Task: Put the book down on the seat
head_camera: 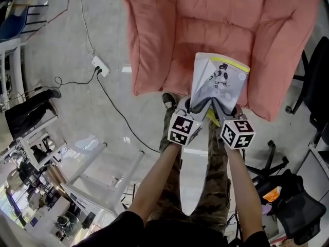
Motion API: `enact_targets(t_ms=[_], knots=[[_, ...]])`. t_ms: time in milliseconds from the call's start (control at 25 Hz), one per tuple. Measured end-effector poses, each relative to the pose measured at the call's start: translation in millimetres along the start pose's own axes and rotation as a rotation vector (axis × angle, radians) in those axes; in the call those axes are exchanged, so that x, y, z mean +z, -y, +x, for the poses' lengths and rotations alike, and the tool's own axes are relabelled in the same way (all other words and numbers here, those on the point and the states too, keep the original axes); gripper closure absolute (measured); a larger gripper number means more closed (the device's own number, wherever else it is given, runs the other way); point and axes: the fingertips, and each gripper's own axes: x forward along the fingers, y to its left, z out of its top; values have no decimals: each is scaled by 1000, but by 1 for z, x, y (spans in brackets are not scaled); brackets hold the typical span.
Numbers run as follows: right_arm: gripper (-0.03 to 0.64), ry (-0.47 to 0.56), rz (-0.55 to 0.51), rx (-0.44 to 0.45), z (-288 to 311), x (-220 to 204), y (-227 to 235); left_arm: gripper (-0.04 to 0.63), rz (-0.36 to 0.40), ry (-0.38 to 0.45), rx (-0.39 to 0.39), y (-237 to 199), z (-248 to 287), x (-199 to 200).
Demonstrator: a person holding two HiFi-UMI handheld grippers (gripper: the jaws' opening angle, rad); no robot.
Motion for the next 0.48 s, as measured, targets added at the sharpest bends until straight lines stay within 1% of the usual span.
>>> enact_targets(t_ms=[320,480], knots=[[477,-16,-19,-13,21,14,8,426,-10,-5,-6,-19,18,8],[474,-19,-34,-14,32,26,12,426,-24,-9,7,-29,27,16]])
